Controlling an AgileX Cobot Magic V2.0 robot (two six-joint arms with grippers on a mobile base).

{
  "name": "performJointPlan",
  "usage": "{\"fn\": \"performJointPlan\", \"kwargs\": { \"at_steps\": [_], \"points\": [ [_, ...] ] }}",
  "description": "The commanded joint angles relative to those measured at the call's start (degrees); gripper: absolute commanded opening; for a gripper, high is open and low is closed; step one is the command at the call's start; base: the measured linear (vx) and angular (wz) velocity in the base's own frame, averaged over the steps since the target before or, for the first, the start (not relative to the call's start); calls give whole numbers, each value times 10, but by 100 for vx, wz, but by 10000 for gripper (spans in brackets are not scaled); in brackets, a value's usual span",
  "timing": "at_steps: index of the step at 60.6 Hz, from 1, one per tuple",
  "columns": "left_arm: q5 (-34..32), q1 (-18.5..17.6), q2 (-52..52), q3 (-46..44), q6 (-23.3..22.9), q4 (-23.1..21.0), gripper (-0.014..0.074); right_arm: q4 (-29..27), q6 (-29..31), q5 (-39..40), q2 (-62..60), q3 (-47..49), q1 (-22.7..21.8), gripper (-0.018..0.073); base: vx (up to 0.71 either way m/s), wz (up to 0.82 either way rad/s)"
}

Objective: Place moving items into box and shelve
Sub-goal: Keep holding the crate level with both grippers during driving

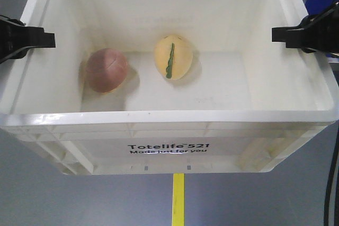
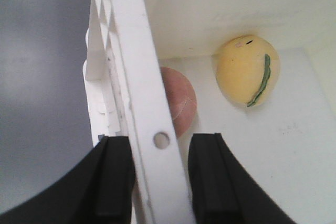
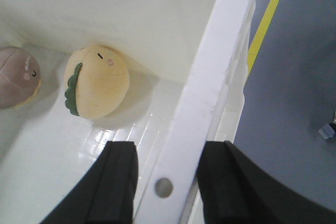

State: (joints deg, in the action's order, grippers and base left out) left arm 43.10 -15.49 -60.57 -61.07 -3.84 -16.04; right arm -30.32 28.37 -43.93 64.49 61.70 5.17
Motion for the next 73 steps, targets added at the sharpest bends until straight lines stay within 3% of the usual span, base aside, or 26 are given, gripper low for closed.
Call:
{"fn": "performJointPlan", "kwargs": {
  "at_steps": [1, 73],
  "points": [
    [-83, -6, 18, -28, 9, -53, -6, -57, 29, 41, -20, 23, 6, -6, 52, -1],
    [-83, -5, 18, -28, 9, -53, -6, -57, 29, 41, -20, 23, 6, -6, 54, 0]
  ]
}}
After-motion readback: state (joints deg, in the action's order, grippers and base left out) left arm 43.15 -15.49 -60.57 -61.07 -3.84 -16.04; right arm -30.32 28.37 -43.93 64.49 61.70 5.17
